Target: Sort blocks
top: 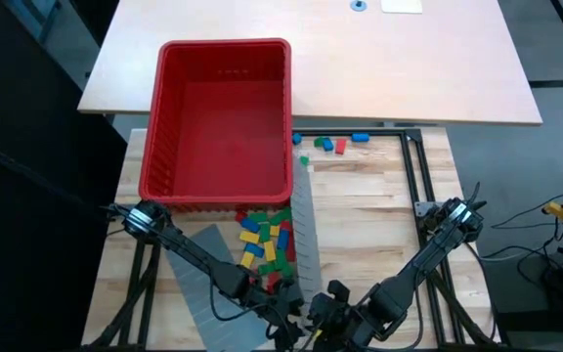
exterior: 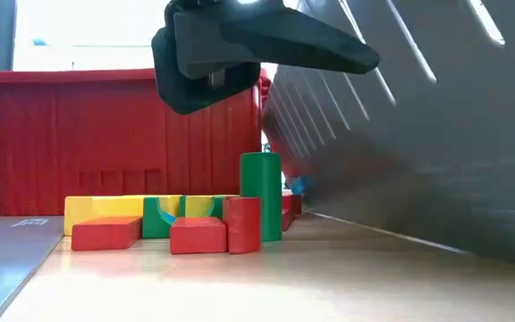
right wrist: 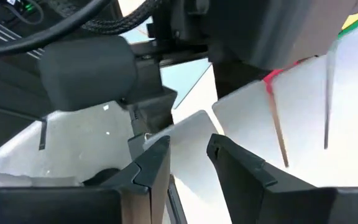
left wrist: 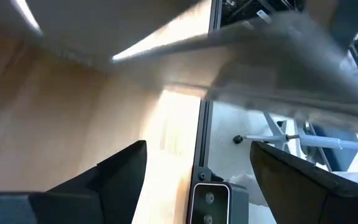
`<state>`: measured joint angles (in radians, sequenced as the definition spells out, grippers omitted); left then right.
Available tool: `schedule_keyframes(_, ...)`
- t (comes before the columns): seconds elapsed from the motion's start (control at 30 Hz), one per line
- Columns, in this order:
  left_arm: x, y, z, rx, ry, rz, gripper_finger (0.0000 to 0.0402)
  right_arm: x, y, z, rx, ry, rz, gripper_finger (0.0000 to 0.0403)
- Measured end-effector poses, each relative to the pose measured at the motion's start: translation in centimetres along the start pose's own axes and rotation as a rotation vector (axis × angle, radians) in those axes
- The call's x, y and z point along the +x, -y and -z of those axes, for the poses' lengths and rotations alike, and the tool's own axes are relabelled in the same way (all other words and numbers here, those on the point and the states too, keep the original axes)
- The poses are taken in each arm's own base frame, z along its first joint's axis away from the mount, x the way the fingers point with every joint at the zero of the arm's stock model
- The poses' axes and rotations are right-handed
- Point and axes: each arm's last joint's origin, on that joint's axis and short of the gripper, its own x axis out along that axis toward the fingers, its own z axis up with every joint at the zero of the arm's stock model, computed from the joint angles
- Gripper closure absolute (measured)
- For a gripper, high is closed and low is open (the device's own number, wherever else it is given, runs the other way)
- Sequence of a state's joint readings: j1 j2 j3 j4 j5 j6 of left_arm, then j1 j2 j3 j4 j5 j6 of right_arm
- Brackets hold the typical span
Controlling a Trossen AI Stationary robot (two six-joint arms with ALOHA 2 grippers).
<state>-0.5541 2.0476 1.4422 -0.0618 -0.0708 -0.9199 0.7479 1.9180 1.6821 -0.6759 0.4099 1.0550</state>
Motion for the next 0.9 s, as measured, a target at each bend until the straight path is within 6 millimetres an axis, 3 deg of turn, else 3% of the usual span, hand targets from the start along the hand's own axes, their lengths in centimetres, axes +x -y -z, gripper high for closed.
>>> schedule_keyframes(0.33, 0.0, -0.1, 0.0, 0.002, 0.016, -0.016, 0.0127, -3.0, 1.4, -0.8, -0.019, -0.008, 0.082, 0.0268)
schedule_keyframes(0.53, 0.0, -0.1, -0.1, 0.01, 0.019, -0.021, 0.0127, -3.8, 2.2, -0.6, -0.022, -0.048, 0.142, 0.0267)
schedule_keyframes(0.9, 0.0, -0.2, -0.1, 0.02, 0.016, -0.024, 0.0127, -3.9, 4.1, 3.9, -0.044, -0.215, 0.374, 0.0266)
